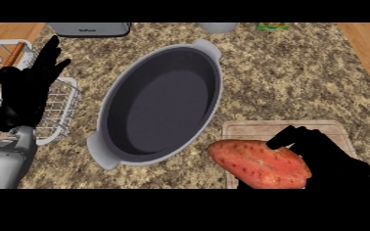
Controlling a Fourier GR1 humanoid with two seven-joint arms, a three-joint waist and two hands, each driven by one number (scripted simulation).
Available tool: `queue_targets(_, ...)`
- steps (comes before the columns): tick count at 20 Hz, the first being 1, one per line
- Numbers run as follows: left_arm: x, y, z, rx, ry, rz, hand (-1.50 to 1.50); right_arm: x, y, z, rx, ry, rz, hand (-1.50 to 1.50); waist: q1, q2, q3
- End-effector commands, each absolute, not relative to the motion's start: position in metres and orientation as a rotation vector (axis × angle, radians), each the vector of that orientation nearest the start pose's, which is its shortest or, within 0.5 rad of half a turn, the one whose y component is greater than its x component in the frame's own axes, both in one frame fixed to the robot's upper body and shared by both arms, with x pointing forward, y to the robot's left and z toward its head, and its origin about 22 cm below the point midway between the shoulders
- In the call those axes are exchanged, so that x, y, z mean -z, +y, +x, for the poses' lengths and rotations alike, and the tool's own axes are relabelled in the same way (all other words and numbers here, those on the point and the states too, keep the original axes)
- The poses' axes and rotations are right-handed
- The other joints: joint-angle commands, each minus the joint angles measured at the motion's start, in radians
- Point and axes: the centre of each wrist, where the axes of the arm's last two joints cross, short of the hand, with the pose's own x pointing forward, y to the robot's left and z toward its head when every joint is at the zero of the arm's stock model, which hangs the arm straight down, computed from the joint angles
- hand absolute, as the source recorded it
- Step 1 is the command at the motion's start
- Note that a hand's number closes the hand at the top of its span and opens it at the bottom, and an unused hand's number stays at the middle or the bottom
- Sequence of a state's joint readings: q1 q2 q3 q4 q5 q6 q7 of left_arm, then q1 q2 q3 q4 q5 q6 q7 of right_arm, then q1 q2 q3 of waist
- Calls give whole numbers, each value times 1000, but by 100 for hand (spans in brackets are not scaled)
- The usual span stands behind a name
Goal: Pick the sweet potato from the cutting board and place it in the pot
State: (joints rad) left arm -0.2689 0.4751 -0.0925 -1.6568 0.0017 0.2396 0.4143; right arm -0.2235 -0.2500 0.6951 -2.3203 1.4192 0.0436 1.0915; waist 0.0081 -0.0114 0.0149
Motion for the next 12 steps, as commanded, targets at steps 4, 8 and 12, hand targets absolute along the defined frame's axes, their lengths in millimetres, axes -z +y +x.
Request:
queue_targets(4,-67,300,283,147,-1230,487,0,-182,-78,173,-465,-1460,-1241,150,45,29,-25)
queue_targets(8,-57,298,280,173,-1233,485,0,-173,-69,193,-512,-1384,-1233,150,66,35,-23)
queue_targets(12,-60,294,285,165,-1233,466,0,-165,-67,213,-524,-1313,-1169,150,81,40,-20)
